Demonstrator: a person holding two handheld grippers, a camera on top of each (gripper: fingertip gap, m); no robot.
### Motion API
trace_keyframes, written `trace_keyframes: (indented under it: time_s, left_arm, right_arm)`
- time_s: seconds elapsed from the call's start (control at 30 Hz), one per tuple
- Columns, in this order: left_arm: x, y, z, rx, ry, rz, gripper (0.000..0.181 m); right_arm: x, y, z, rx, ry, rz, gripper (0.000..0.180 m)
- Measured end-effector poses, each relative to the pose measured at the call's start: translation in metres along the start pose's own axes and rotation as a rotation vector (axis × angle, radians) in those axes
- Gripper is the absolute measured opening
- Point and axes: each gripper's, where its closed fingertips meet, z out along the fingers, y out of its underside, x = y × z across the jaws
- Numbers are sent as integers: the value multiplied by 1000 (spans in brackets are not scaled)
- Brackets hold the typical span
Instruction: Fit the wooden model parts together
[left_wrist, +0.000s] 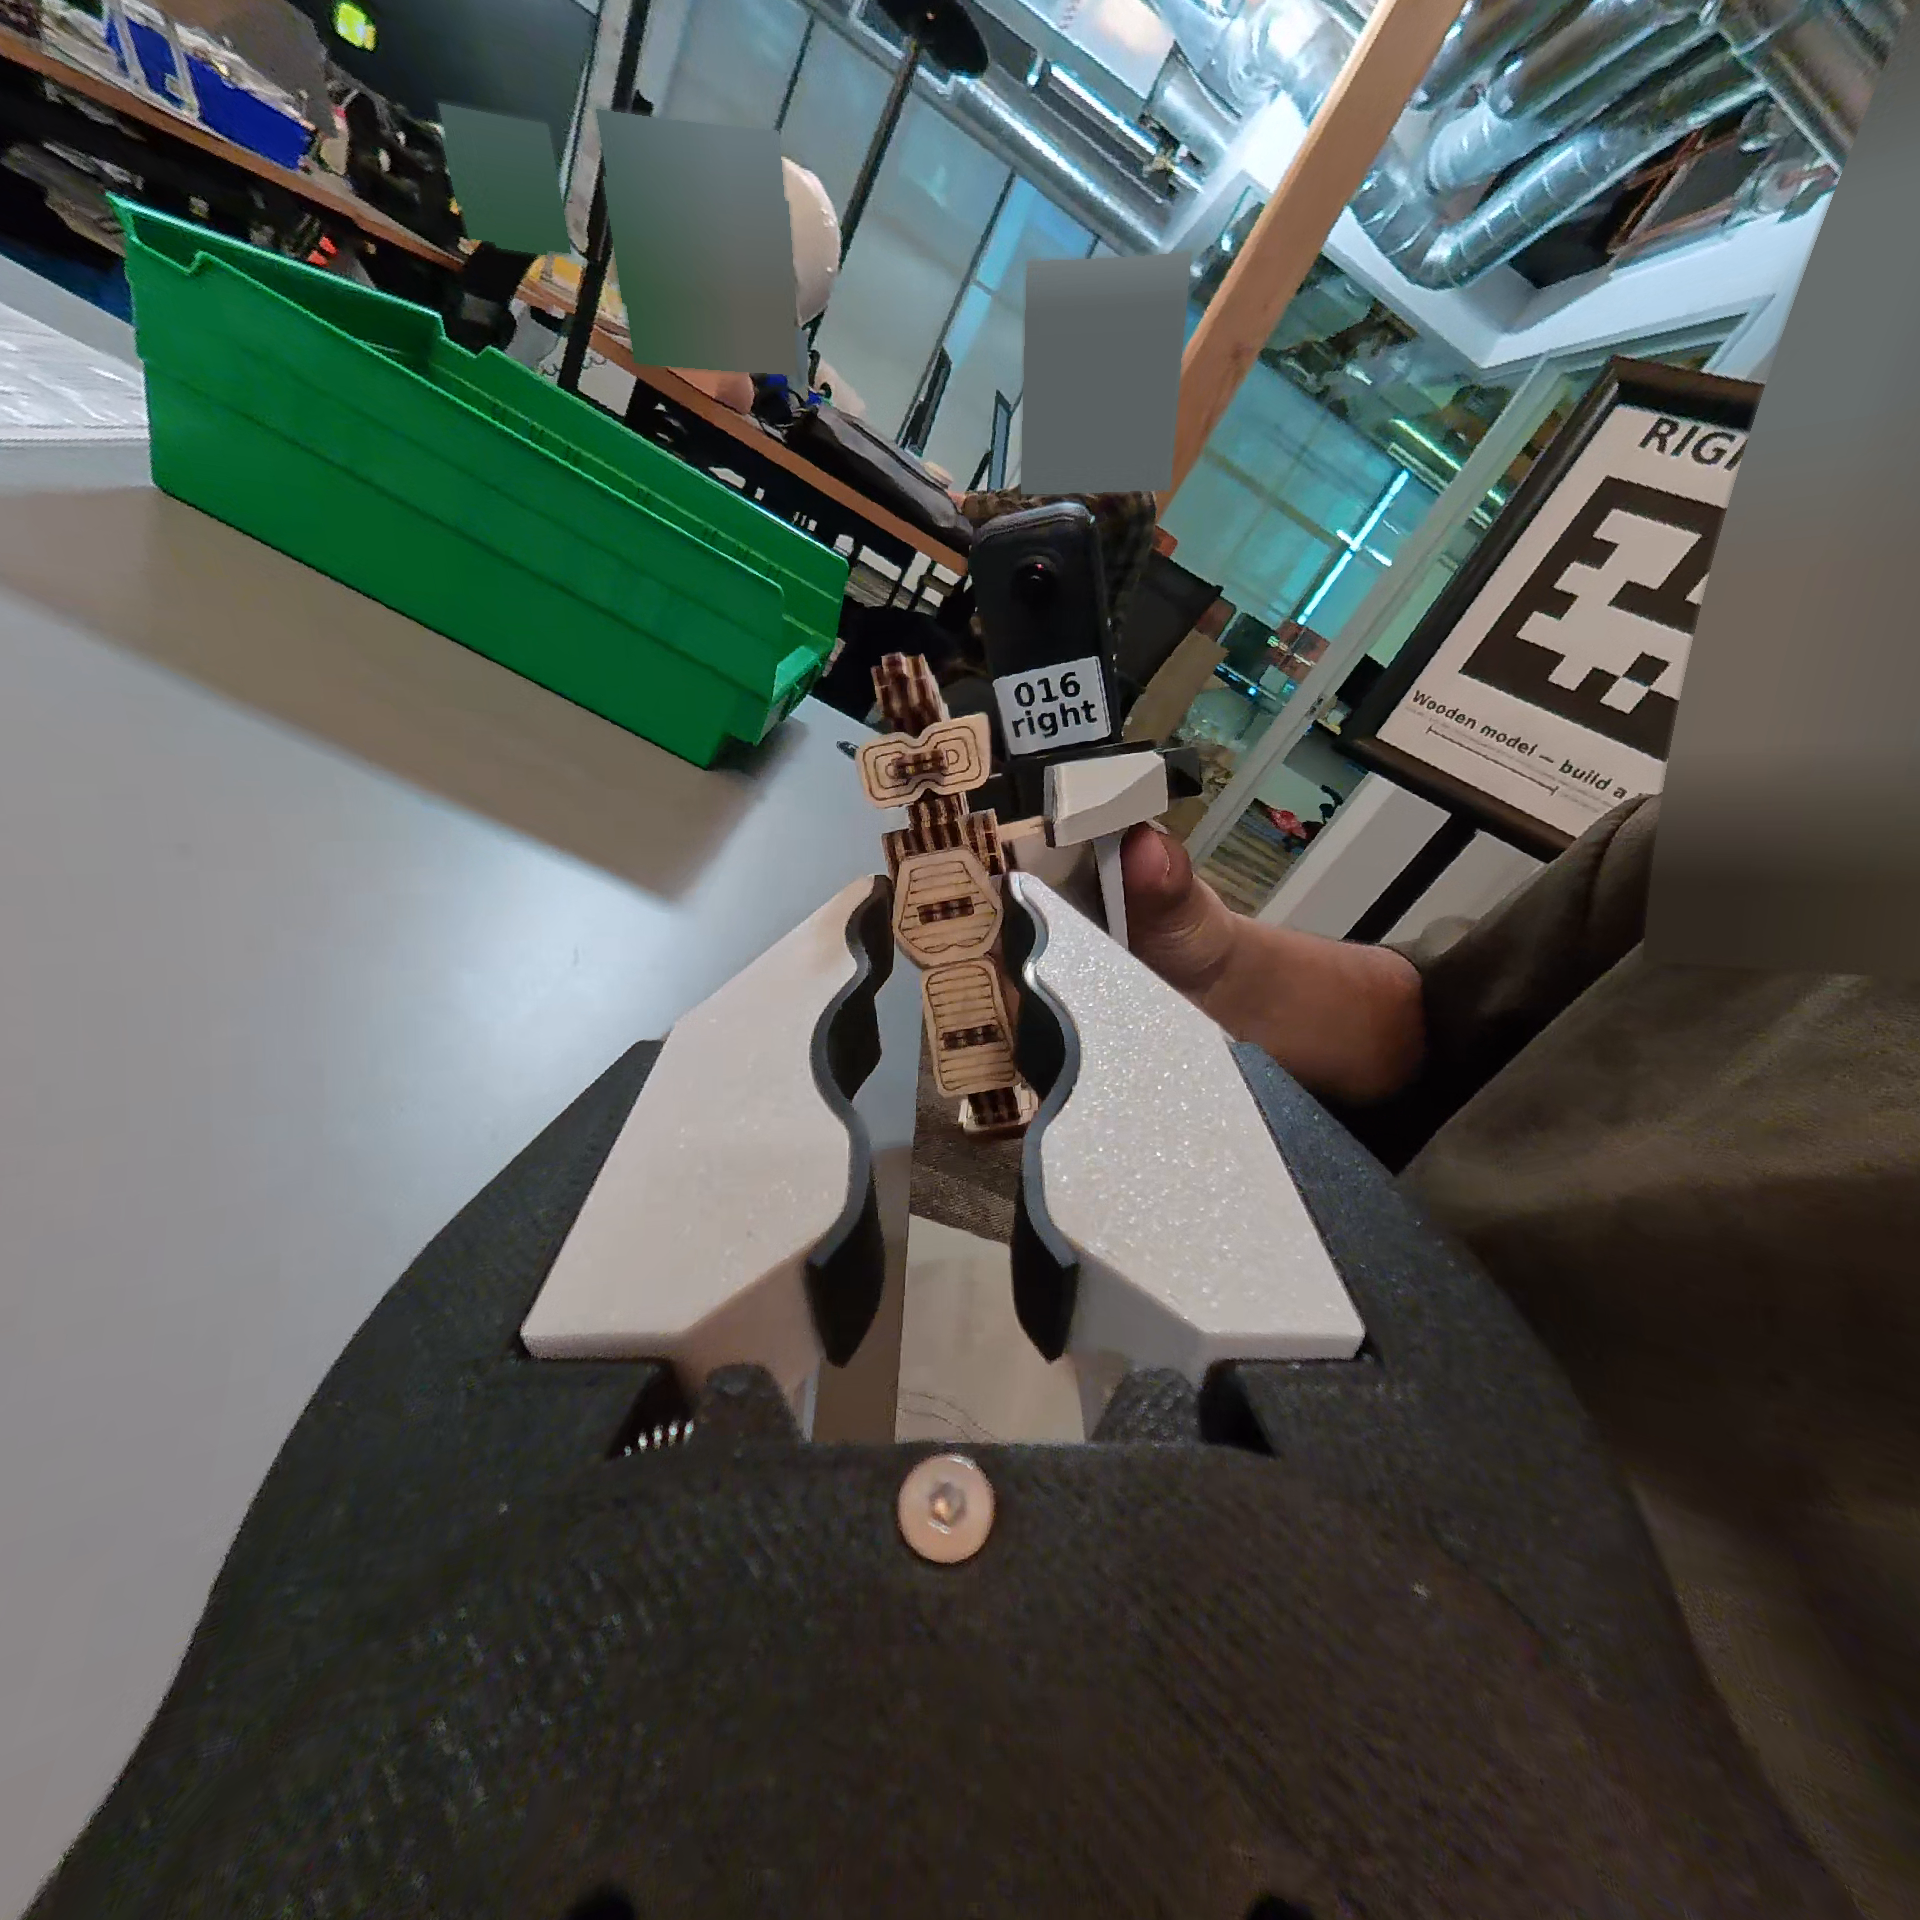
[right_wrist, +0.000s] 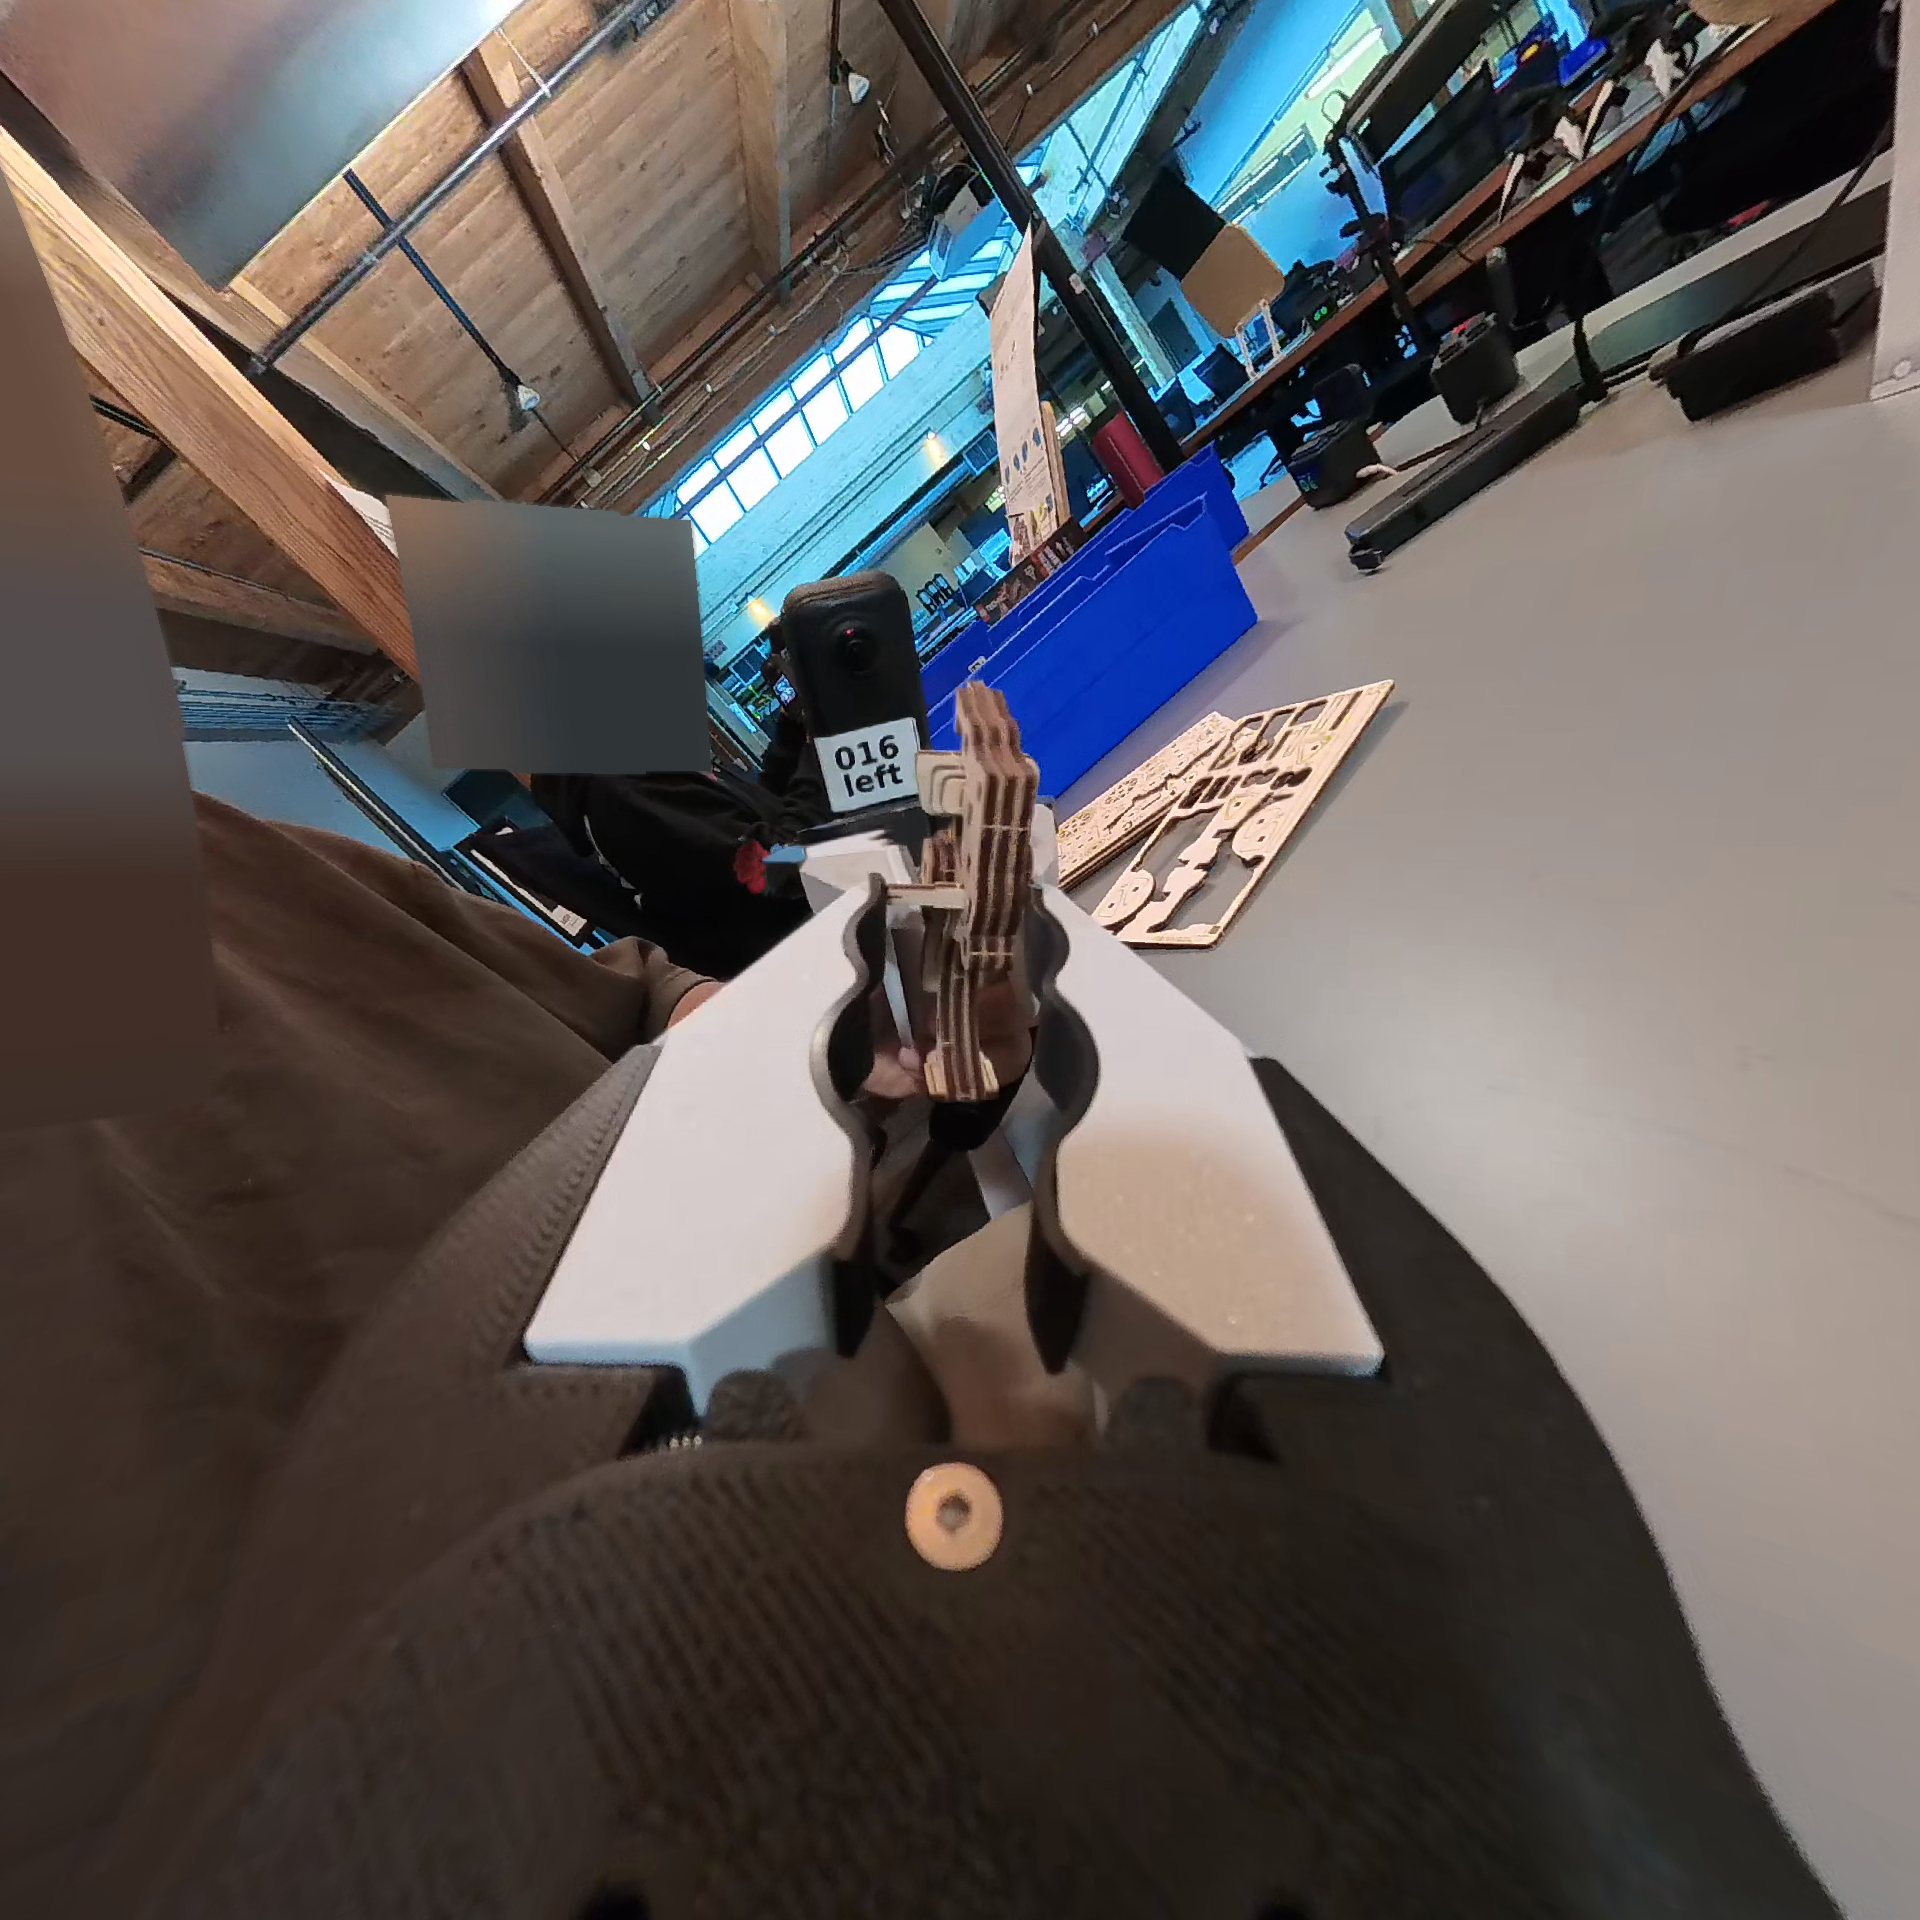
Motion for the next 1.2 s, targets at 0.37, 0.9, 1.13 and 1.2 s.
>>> trace_keyframes:
  time_s: [0.37,0.9,1.13,1.2]
  left_arm:
    - [0,2,1,-3,-13,23,17]
    - [4,1,1,12,9,29,17]
    - [5,1,0,16,15,32,17]
    - [5,0,0,20,16,29,17]
  right_arm:
    - [0,0,-1,-29,29,-28,23]
    - [-5,1,-1,-56,56,-117,22]
    - [-6,0,-1,-58,61,-130,22]
    - [-6,0,-1,-59,65,-136,22]
